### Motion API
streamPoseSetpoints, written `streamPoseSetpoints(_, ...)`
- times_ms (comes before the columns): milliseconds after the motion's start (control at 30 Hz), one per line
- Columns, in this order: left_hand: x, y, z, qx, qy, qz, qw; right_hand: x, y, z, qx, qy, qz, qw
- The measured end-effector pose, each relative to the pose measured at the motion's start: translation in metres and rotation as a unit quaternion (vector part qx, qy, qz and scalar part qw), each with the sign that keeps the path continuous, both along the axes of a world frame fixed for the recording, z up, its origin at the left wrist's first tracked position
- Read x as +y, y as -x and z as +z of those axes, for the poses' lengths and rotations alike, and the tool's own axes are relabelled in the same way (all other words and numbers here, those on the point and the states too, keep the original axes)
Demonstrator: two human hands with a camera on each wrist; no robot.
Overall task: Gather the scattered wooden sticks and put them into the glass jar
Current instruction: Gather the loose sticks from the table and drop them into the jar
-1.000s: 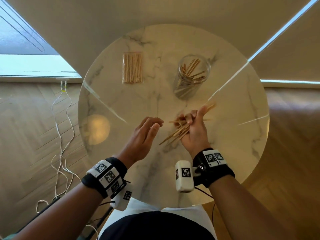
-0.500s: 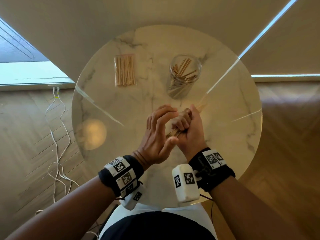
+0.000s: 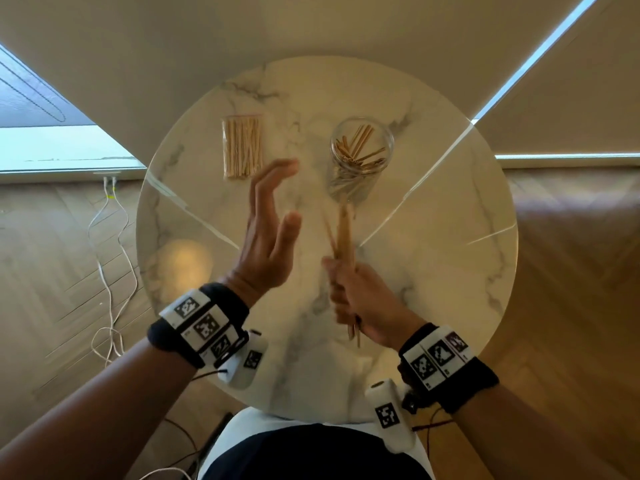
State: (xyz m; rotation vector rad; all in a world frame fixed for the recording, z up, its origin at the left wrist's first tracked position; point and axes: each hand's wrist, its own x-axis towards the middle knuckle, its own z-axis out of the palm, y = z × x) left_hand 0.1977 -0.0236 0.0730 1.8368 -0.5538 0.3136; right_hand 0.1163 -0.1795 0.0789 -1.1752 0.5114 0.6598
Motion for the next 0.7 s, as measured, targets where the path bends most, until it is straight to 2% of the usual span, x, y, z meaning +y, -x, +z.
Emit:
streamPoseSetpoints(100, -0.01, -0.019, 0.009, 0.111, -0.017, -0.059, 0.992, 0.002, 0.007, -0.001, -0.047, 0.082, 0.128, 0.987)
streamPoseSetpoints(167, -0.018, -0.02, 0.007, 0.216, -0.055, -0.162, 0.961, 0.0, -0.001, -0.001, -0.064, 0.145, 0.164, 0.974)
streamPoseSetpoints(200, -0.021, -0.019, 0.005, 0.256, -0.074, -0.206, 0.942, -0.003, -0.007, -0.001, -0.076, 0.19, 0.19, 0.96)
streamPoseSetpoints(267, -0.023, -0.016, 0.002, 0.304, -0.093, -0.244, 0.916, -0.012, -0.019, 0.0, -0.111, 0.297, 0.27, 0.909)
streamPoseSetpoints(333, -0.023, -0.016, 0.002, 0.323, -0.07, -0.231, 0.915, -0.018, -0.026, 0.001, -0.147, 0.351, 0.335, 0.862)
streamPoseSetpoints(367, -0.025, -0.017, 0.002, 0.324, -0.055, -0.223, 0.918, -0.019, -0.029, 0.001, -0.158, 0.351, 0.345, 0.856)
streamPoseSetpoints(467, -0.034, -0.017, 0.001, 0.316, -0.061, -0.254, 0.912, -0.022, -0.035, -0.003, -0.164, 0.302, 0.321, 0.882)
streamPoseSetpoints(533, -0.038, -0.018, -0.002, 0.318, -0.079, -0.286, 0.901, -0.024, -0.038, -0.007, -0.184, 0.301, 0.299, 0.887)
streamPoseSetpoints(600, -0.036, -0.02, -0.005, 0.315, -0.061, -0.272, 0.907, -0.026, -0.037, -0.011, -0.189, 0.291, 0.282, 0.895)
streamPoseSetpoints(667, -0.036, -0.022, -0.009, 0.31, -0.032, -0.24, 0.919, -0.025, -0.036, -0.016, -0.173, 0.249, 0.247, 0.92)
streamPoseSetpoints(700, -0.037, -0.02, -0.011, 0.313, -0.034, -0.245, 0.917, -0.023, -0.036, -0.017, -0.161, 0.236, 0.232, 0.93)
